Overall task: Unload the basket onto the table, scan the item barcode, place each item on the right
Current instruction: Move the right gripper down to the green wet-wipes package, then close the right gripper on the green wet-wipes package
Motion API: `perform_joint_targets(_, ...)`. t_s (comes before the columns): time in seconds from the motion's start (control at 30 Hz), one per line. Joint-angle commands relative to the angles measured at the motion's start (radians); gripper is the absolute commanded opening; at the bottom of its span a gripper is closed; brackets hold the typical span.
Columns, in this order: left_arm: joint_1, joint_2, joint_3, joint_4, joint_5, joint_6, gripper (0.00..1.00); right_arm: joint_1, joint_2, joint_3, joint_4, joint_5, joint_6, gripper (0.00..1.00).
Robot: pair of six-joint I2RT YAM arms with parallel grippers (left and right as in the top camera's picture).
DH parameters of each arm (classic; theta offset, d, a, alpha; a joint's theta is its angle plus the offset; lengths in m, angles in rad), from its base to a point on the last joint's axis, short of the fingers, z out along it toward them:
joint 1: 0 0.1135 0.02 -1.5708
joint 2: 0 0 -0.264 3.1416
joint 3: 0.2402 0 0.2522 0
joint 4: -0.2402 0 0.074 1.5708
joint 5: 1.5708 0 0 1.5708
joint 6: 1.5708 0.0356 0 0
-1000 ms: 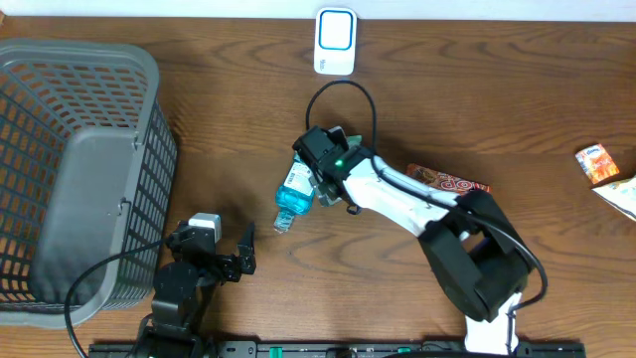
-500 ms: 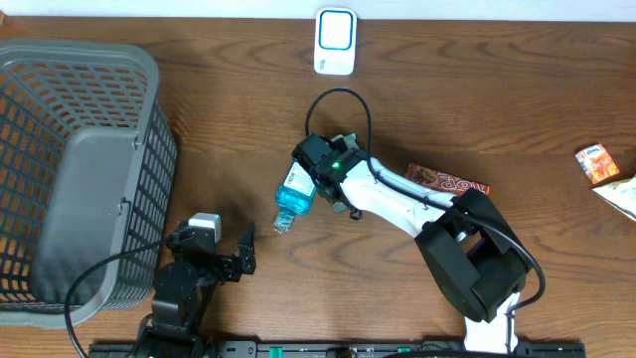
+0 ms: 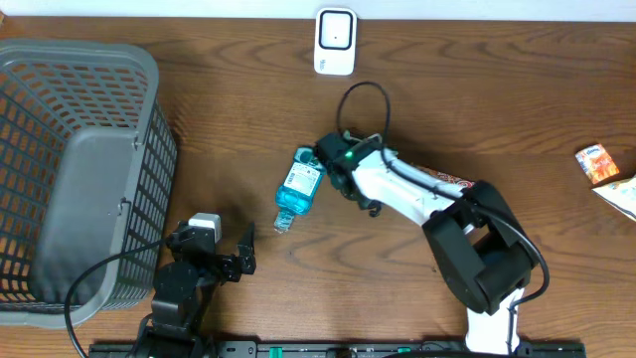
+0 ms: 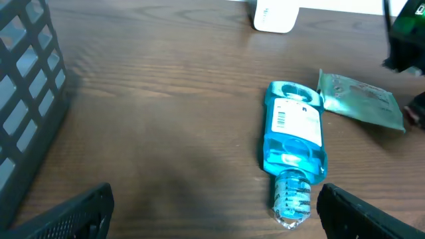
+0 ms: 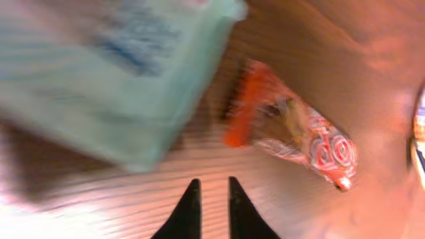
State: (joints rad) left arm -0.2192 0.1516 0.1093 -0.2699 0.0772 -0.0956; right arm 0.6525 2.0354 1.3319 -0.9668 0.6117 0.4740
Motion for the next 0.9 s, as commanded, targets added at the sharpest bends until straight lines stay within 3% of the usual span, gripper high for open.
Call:
perform_joint_targets(0.0, -0.003, 0.001, -0.023, -0.008, 0.012, 0.016, 0.98, -0.039, -0.037, 0.012, -0.022, 0.031, 0.116, 0.05)
perform_joint_targets(0.07, -0.003, 0.001, -0.023, -0.008, 0.012, 0.016, 0.98, -0.053, -0.074, 0.014, -0.021, -0.037, 0.117, 0.08)
perform_joint_targets(0.2, -0.003, 0.001, -0.023, -0.008, 0.012, 0.016, 0.98, -0.069, -0.175, 0.014, 0.011, -0.202, 0.097, 0.34)
perform_joint_targets(0.27, -0.003, 0.001, -0.023, -0.008, 0.012, 0.016, 0.98, -0.064, -0.21, 0.014, 0.056, -0.241, 0.008, 0.47)
perform_joint_targets(0.3, -0.003, 0.001, -0.023, -0.008, 0.012, 0.016, 0.98, -0.053, -0.218, 0.014, 0.106, -0.244, -0.099, 0.6)
perform_joint_targets(0.37, -0.003, 0.001, -0.023, -0.008, 0.012, 0.016, 0.98, -0.04, -0.212, 0.01, 0.163, -0.244, -0.208, 0.68)
perform_joint_targets(0.57, -0.003, 0.001, -0.023, -0.008, 0.012, 0.016, 0.98, -0.024, -0.142, -0.006, 0.288, -0.244, -0.325, 0.71)
perform_joint_targets(0.87, -0.003, 0.001, -0.023, -0.008, 0.012, 0.016, 0.98, 0.003, -0.064, -0.006, 0.403, -0.142, -0.431, 0.64)
